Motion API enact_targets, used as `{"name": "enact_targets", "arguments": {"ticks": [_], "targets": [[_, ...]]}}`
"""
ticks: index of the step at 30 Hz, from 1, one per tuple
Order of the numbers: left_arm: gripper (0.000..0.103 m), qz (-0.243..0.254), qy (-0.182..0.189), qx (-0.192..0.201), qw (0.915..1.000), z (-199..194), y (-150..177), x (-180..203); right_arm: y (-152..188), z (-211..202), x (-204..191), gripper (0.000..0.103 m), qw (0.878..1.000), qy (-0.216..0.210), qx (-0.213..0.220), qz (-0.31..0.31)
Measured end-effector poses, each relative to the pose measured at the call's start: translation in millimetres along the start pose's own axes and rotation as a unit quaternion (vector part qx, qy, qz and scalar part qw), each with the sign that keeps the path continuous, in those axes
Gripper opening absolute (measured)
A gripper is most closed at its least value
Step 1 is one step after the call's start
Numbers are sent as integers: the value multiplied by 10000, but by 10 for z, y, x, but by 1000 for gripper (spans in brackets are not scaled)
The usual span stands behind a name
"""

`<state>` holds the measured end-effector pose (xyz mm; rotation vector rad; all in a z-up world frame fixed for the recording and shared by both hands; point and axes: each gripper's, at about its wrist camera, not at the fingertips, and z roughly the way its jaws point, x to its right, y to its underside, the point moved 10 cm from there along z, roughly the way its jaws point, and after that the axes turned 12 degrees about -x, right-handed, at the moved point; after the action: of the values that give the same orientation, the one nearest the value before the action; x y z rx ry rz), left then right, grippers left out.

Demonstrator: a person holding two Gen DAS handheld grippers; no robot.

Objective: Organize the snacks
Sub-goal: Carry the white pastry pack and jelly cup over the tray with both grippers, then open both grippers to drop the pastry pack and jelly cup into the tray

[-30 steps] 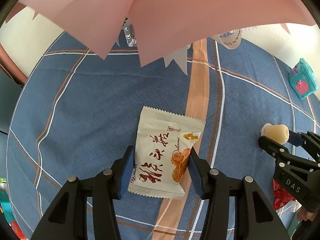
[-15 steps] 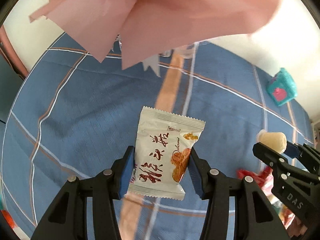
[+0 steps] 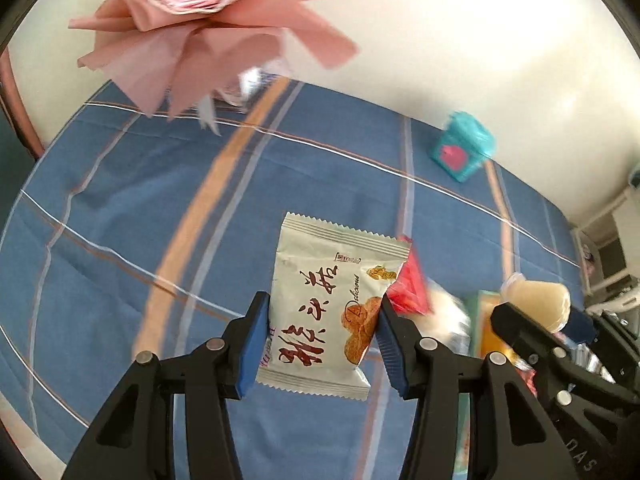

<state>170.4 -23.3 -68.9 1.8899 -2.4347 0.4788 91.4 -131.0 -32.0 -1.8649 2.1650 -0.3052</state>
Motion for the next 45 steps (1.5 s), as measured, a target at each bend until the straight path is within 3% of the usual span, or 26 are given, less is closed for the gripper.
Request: {"name": "enact_targets", "arguments": {"ticks": [8,15,22,27,31,36,40,45], "targets": [[53,533,429,-86,9976,121,543,1027,738,5,1061,49,9948,329,-60,958],[53,1436,568,-278,9876,302,957,1975,1472,106,2130,49,9754,592,-242,2107],[53,1937,637,-586,9772,490,1241,2469,1845,262,2622,49,9617,578,-523,2627],[53,1974,595,-824,9750,627,1364,2546,1893,316,2641,50,9611,465,-592,2657],[66,1865,630,-876,9765,610,1357,2493,1909,306,2617,60,9597,573,-575,2690],[70,1697,800,-810,9789,484,1251,2391,1879,226,2602,62,9586,671,-500,2723],[78,1369,758,-591,9859,359,1050,2121,1747,109,2506,82,9627,733,-301,2587],[85,710,310,-308,9965,297,756,1470,1542,159,2301,98,9698,742,-278,2306]]}}
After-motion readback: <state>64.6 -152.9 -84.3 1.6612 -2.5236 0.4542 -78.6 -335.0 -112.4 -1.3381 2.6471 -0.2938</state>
